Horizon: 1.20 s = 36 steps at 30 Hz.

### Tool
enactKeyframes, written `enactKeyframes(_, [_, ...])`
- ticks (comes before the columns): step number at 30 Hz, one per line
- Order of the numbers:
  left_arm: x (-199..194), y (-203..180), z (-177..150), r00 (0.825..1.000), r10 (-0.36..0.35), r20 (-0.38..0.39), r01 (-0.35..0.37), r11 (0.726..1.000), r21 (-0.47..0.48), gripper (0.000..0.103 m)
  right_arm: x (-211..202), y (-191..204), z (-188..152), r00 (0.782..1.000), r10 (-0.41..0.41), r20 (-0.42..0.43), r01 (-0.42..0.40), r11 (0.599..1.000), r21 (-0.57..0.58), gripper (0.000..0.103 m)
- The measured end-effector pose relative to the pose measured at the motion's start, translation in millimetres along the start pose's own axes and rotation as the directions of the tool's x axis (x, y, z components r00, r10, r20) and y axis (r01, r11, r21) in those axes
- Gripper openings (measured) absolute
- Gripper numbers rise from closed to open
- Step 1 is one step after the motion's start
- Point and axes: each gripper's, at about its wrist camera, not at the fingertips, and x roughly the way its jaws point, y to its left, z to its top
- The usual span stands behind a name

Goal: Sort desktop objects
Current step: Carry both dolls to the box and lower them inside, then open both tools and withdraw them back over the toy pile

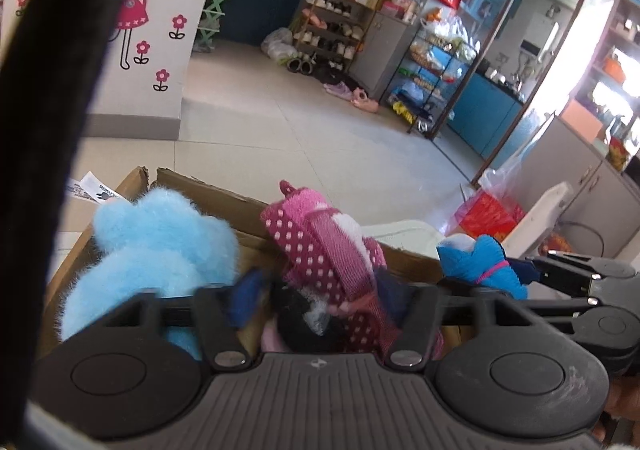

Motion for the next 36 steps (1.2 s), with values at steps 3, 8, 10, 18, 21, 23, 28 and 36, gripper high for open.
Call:
enactKeyframes(3, [-5.6, -3.6, 0.5, 1.0, -0.014, 0.01, 0.014, 1.0, 0.006, 0.097, -2.0, 0.2, 2.1, 1.0, -0.006, 0.009, 0.006, 1.0, 0.006, 0.062])
enactKeyframes(8, [-18.0, -0.1, 2.4, 1.0, -0.004, 0.014, 0.005, 1.0, -0.015, 0.097, -11.6, -1.7, 10.9, 0.999, -0.023, 0.046, 0.022, 1.0, 0.01, 0.07])
enactKeyframes(10, [-27.6, 1.3, 4.2, 1.0, -0.013, 0.016, 0.013, 1.0, -0.014, 0.097, -22.2, -3.1, 13.2, 0.998, -0.008, 0.057, 0.006, 1.0, 0.02, 0.07])
enactKeyframes(18, [-87.7, 4.0, -2.0, 1.0, -0.025, 0.015, 0.024, 0.997, 0.076, 0.098, -88.2, 9.9, -0.2, 0.99, 0.085, 0.116, -0.088, 0.996, 0.027, 0.07])
enactKeyframes(21, [-113.1, 8.6, -9.5, 0.999, -0.033, 0.004, 0.033, 0.995, 0.09, 0.101, -119.0, 21.3, -9.5, 0.982, 0.124, 0.145, -0.129, 0.991, 0.03, 0.073])
enactKeyframes(23, [-129.1, 9.9, -16.8, 1.0, -0.03, -0.003, 0.03, 0.993, 0.11, 0.102, -140.1, 29.7, -17.7, 0.974, 0.156, 0.163, -0.163, 0.986, 0.029, 0.079])
enactKeyframes(28, [-169.6, 14.3, -43.2, 0.998, 0.037, -0.046, -0.023, 0.962, 0.273, 0.102, -193.2, 59.8, -44.5, 0.94, 0.259, 0.22, -0.262, 0.965, -0.017, 0.086])
enactKeyframes(36, [-227.4, 26.0, -80.2, 0.993, 0.089, -0.076, -0.047, 0.9, 0.434, 0.102, -236.0, 113.5, -96.4, 0.843, 0.466, 0.268, -0.434, 0.884, -0.17, 0.093])
